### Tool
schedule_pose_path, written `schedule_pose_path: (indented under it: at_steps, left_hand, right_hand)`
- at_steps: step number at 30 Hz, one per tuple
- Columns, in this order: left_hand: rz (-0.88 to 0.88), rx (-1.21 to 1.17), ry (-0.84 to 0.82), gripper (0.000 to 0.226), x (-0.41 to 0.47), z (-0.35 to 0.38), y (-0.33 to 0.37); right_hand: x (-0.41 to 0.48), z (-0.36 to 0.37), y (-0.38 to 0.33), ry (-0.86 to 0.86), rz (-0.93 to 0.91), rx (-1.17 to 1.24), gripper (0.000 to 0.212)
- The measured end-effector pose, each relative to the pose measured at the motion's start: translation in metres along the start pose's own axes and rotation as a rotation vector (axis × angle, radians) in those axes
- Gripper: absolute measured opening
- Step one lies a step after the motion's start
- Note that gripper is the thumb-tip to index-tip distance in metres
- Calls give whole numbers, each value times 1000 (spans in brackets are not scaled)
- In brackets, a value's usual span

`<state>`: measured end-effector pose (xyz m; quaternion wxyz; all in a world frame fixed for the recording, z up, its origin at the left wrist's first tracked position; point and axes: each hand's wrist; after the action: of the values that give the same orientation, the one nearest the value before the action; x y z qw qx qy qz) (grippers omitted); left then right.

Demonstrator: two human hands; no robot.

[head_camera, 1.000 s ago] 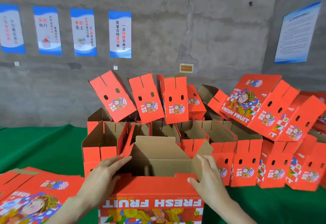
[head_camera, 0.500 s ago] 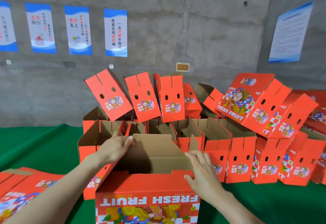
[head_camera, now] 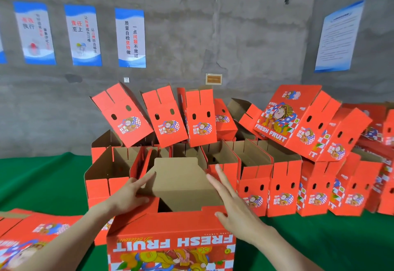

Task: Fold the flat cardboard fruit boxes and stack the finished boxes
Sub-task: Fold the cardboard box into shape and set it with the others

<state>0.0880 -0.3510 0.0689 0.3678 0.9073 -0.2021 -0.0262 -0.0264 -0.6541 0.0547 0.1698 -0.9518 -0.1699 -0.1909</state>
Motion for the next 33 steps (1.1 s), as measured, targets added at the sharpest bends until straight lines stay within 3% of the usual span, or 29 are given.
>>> schedule_pose_path:
  at_steps: [2, 5, 9, 11, 12, 15, 19, 23, 28, 33]
  left_hand:
    - [13, -8, 42, 84, -2, 3, -2]
    - [73, 55, 113, 85, -5, 8, -4]
    - [240, 101, 223, 103, -10, 13, 2]
    - [284, 75, 268, 101, -13, 16, 5]
    - [306, 65, 287, 90, -14, 15, 5]
    - [372, -80, 255, 27, -20, 12, 10]
    - [139, -422, 160, 75, -23, 7, 11]
    - [62, -166, -69, 63, -20, 8, 2]
    - [-55, -97, -201, 86, -14, 1, 6]
    - [-83, 103, -123, 89, -4, 7, 12]
  right_hand:
    - [3, 4, 2, -71, -15, 57, 106]
    - [6, 12, 12, -167, 25, 39, 74]
    - [7, 11, 14, -160, 62, 23, 49]
    - [6, 10, 12, -166, 65, 73, 37]
    - [5, 10, 11, -162, 74, 104, 30]
    - [6, 8, 11, -52, 150, 234, 13]
    - [10, 7, 11, 117, 262, 281, 18]
    - [22, 8, 8, 112, 275, 229, 16]
    - [29, 13, 4, 15, 170, 66, 13]
    - [43, 17, -4, -273, 83, -171, 48]
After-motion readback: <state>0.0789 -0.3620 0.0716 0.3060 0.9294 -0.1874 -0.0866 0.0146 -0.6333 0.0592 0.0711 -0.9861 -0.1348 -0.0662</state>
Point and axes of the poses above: each hand's wrist, its own x-axis towards the middle knuckle, its own z-axis out of the palm, y = z × x, and after that the axes turned 15 degrees about -x, right-handed
